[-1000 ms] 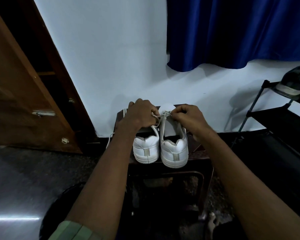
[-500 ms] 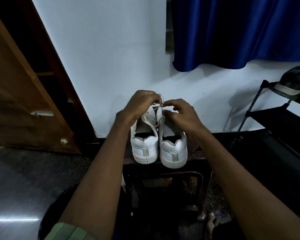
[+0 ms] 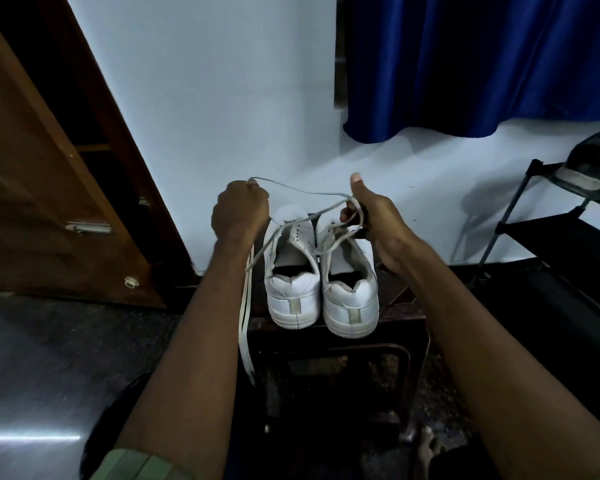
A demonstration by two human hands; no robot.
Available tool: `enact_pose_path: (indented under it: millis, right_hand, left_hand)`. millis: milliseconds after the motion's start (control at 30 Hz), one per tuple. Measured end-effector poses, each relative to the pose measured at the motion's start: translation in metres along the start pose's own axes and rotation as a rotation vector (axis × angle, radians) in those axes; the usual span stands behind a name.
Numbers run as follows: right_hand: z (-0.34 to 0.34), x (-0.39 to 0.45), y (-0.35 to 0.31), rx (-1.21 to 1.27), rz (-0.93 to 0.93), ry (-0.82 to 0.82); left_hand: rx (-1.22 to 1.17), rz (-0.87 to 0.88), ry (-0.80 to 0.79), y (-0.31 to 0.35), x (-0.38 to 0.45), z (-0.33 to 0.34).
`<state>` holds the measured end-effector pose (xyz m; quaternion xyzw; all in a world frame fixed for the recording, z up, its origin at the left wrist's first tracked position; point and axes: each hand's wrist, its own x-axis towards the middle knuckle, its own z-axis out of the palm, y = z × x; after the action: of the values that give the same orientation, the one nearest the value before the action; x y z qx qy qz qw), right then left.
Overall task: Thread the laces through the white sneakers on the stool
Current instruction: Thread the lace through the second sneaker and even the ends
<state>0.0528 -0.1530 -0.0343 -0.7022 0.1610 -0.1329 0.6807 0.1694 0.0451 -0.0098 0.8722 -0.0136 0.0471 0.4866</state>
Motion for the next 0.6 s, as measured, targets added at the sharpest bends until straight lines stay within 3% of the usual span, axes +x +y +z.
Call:
enact_pose_path:
  millis: [133,200,300,367,400,467,533,600]
  right_hand:
    - [0.001,0.001,0.001,0.084,0.07,-0.026]
    - [0.002,-0.001,0.0,0.062,0.053,-0.01]
    - [0.002,-0.002,-0.004,0.054,-0.026,-0.006]
    - [0.002,-0.003,-0.007,0.063,-0.053,-0.019]
    - [0.001,-0.004,-0.008,0.074,-0.061,-0.028]
    - [0.002,-0.004,-0.007,0.079,-0.084,-0.041]
    - [0.004,-0.006,-0.006,0.046,-0.104,-0.043]
    - [0.007,-0.007,-0.005,0.04,-0.118,-0.044]
  left_hand:
    - [-0.578,-0.166,0.009,0.012,-0.004,-0.003]
    - [-0.75,-0.223,0.076,0.011,0.001,-0.004]
    - [-0.724,-0.282,0.135,0.004,0.009,-0.006]
    - [-0.383,-0.265,0.158,0.001,0.008,-0.002]
    - [-0.157,-0.207,0.194,0.002,0.002,-0.001]
    - [0.083,0.126,0.247,0.009,-0.012,0.004]
    - [0.071,0.477,0.023,0.02,-0.024,0.009]
    - [-0.02,0.52,-0.33,0.025,-0.033,0.018]
